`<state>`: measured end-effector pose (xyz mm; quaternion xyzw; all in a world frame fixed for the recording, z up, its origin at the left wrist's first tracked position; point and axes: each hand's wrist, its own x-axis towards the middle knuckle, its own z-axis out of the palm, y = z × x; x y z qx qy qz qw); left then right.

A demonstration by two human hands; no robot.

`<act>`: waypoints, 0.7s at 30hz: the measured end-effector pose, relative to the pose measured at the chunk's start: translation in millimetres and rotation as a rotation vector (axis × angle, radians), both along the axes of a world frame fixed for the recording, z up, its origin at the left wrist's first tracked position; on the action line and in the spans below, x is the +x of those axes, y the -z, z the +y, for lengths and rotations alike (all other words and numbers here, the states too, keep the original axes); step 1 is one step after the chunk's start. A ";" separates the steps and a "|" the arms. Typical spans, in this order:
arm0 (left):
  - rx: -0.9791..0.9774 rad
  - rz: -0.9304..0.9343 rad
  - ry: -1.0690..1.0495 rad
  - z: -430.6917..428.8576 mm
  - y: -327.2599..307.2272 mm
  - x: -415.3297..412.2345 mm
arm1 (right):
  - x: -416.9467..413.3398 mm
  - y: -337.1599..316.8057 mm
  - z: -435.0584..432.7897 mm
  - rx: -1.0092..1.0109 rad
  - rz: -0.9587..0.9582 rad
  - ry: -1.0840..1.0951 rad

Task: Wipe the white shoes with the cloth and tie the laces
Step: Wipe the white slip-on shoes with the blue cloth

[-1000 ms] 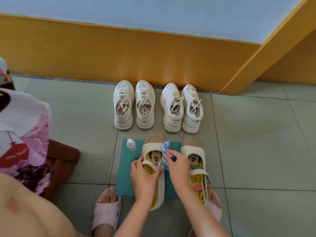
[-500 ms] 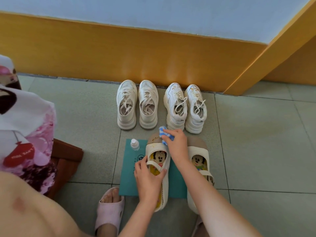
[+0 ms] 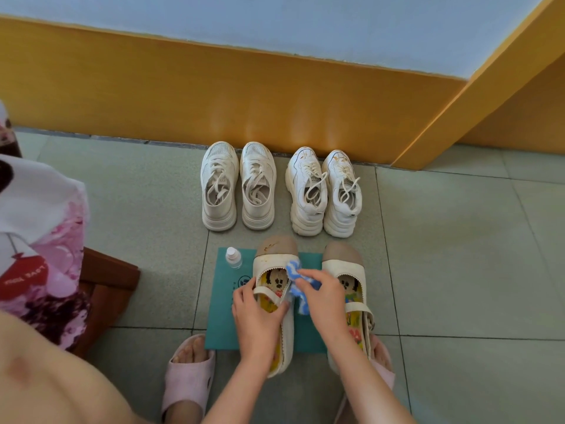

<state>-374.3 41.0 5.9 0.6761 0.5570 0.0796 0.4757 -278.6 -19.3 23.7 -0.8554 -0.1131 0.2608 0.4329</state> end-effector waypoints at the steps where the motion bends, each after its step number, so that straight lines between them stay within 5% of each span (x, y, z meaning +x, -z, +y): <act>1: 0.002 0.009 0.004 -0.8 -0.9 0.2 | 6.7 -5.6 1.7 0.033 -0.034 -0.005; 5: 0.004 0.034 0.003 -2.6 -2.6 0.5 | 42.1 -15.9 38.8 0.067 -0.181 -0.136; 11: -0.010 0.053 0.000 -2.9 -4.2 2.6 | 49.0 13.6 70.0 -0.212 -0.353 -0.597; 16: -0.001 0.052 -0.007 -2.4 -2.4 3.1 | 37.1 14.3 53.8 -0.238 -0.439 -0.622; 21: -0.012 0.048 -0.012 -1.7 -2.4 2.9 | 28.0 5.1 30.9 -0.249 -0.319 -0.599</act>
